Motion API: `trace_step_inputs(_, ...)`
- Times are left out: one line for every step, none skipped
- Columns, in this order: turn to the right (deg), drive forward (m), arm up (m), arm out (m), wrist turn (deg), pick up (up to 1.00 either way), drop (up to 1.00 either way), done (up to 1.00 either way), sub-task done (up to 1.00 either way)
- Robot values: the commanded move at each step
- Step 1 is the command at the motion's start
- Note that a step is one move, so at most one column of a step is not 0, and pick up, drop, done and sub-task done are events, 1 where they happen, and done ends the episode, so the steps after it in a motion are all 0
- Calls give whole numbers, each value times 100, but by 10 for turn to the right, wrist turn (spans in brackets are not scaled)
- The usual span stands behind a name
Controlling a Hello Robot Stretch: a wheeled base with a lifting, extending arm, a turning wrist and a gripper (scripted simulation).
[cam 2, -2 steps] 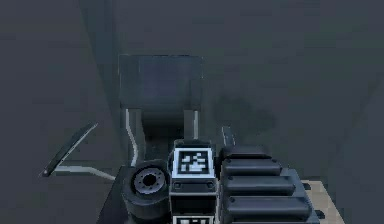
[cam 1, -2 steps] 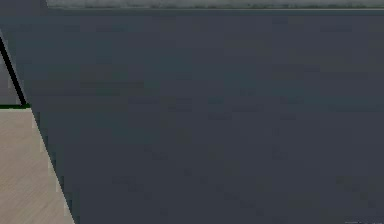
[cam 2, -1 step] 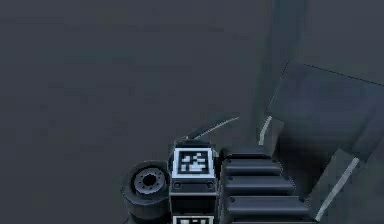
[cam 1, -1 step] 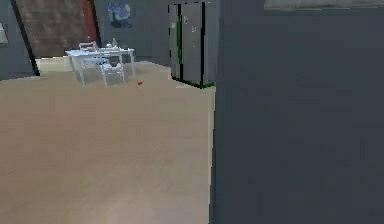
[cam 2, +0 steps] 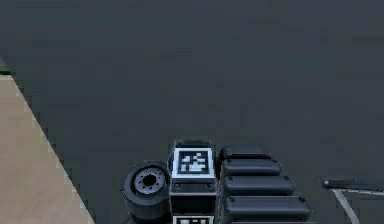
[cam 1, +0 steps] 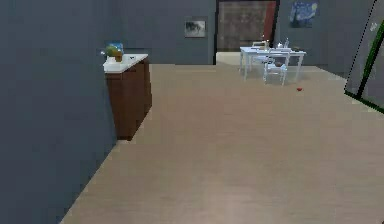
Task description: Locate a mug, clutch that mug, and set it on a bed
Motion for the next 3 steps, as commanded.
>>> trace_step_inputs(-450, 0, 0, 0, 0, 0, 0, 0, 0)
trace_step_inputs(-60, 0, 0, 0, 0, 0, 0, 0, 0)
trace_step_inputs(0, 35, 0, 0, 0, 0, 0, 0, 0)
